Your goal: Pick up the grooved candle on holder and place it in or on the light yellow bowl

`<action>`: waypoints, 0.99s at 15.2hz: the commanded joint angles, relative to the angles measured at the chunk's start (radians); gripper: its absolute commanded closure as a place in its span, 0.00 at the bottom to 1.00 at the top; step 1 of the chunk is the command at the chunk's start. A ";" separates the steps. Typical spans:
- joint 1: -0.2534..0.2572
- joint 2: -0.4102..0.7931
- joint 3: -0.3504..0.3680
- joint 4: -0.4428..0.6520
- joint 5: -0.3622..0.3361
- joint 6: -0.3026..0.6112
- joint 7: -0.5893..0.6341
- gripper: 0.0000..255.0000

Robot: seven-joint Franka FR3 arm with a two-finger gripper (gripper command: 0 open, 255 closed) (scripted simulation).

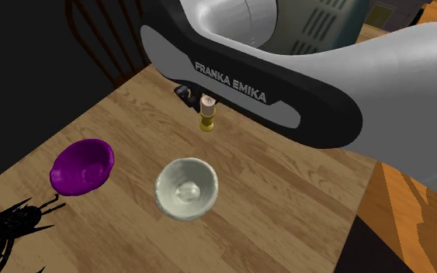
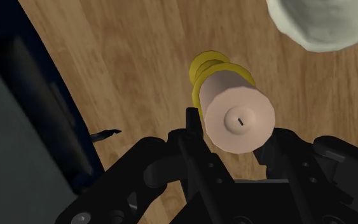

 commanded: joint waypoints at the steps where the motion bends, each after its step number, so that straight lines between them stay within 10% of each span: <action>1: 0.001 0.002 0.000 0.031 0.000 -0.029 0.002 1.00; 7: 0.000 0.021 0.000 0.137 0.000 -0.116 0.004 1.00; 15: 0.102 -0.194 0.042 -0.144 -0.016 -0.047 0.145 1.00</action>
